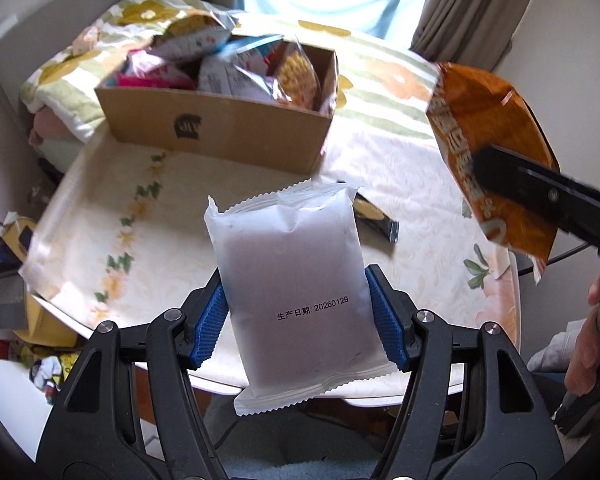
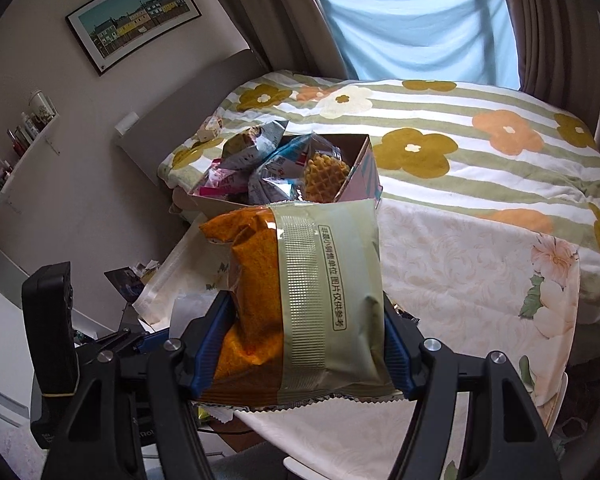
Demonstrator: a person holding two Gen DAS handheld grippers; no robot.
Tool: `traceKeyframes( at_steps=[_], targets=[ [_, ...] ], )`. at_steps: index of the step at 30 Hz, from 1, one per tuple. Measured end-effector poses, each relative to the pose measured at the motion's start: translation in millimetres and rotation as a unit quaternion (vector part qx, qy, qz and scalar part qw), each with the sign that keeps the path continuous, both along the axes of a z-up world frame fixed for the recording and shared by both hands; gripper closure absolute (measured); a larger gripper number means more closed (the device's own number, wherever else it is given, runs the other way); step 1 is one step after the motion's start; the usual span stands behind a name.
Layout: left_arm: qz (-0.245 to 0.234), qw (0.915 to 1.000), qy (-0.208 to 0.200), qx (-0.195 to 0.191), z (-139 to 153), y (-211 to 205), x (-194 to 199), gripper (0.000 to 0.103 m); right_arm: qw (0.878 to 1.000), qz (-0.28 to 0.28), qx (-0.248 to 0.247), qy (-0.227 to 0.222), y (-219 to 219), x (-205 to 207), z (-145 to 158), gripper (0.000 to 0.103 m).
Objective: Organize snacks
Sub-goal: 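Carry both packets over the box and open both tools to release them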
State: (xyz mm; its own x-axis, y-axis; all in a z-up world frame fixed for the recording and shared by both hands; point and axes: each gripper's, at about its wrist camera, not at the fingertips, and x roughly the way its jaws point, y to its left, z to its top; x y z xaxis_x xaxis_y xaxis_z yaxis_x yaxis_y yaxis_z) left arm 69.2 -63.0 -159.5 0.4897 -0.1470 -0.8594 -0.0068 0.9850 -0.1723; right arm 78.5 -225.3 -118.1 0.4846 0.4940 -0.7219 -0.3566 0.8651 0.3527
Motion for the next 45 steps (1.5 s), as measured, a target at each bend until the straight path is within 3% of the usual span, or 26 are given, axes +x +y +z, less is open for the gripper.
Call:
traceKeyframes(
  at_steps=[6,13,19,26,28,29,30,31,33,45],
  targets=[
    [0.003,0.9993,-0.038,0.003,38,33,17,0.041,0.999,-0.039,-0.011,-0.017,15,4,25,0.039],
    [-0.002,0.9986,-0.053,0.008,63,83,81,0.041,0.996,-0.084,-0.003,-0.012,41,47,35,0.039],
    [-0.017,0.999,-0.041,0.009,59,115,151,0.041,0.995,-0.102,-0.001,0.005,72,97,26,0.039],
    [-0.058,0.9978,-0.03,-0.007,34,125,218,0.04,0.991,-0.128,-0.002,0.034,87,144,3,0.039],
    [-0.064,0.9966,-0.05,0.003,34,124,223,0.037,0.99,-0.132,-0.002,0.042,90,152,-3,0.039],
    [-0.068,0.9958,-0.06,0.015,35,122,224,0.024,0.99,-0.135,-0.003,0.045,91,155,-5,0.039],
    [-0.071,0.9946,-0.07,0.03,36,120,224,0.004,0.989,-0.137,-0.003,0.049,91,158,-8,0.039],
    [-0.072,0.993,-0.082,0.045,38,120,223,0.0,0.989,-0.14,-0.001,0.053,92,160,-10,0.039],
    [-0.079,0.9905,-0.096,0.058,40,123,222,0.0,0.988,-0.144,0.005,0.061,93,162,-14,0.039],
    [-0.091,0.9945,-0.042,0.032,6,131,214,0.0,0.986,-0.148,-0.006,0.071,115,187,-21,0.037]
  ],
)
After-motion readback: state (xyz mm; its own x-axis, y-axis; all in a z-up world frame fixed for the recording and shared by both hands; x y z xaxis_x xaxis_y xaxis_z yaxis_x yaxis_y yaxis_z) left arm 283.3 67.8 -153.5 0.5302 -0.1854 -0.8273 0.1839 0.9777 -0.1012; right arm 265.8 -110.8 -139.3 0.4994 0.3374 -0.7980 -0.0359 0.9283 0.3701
